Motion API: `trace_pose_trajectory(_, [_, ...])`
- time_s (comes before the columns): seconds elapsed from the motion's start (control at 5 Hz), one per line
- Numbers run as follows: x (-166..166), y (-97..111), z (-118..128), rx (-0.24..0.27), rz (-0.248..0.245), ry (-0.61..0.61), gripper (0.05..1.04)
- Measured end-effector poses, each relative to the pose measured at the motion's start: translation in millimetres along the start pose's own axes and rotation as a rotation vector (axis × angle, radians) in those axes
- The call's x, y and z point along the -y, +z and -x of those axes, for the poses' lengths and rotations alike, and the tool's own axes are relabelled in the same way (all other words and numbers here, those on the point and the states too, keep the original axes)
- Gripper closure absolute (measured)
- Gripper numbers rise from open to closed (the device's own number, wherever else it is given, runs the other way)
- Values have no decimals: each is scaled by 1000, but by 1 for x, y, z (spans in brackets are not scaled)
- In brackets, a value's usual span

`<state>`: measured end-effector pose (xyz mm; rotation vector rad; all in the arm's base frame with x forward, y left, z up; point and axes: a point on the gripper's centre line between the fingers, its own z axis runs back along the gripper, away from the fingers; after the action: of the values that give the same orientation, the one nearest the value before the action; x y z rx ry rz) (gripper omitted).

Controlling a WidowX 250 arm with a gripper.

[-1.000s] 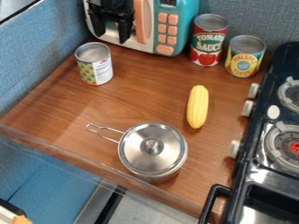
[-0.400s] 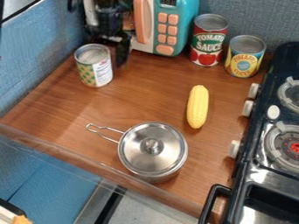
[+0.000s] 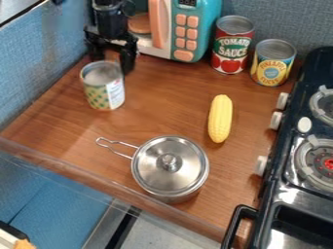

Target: Moved the can down the table, next to the silver pot

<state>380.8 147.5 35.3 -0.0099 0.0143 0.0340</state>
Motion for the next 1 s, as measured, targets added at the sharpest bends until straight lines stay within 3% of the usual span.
trace_pose_trajectory(0.6, [21, -7, 47, -44, 4, -56, 84])
trace_pose_trajectory(1.0, [27, -1, 53, -22, -17, -49, 84])
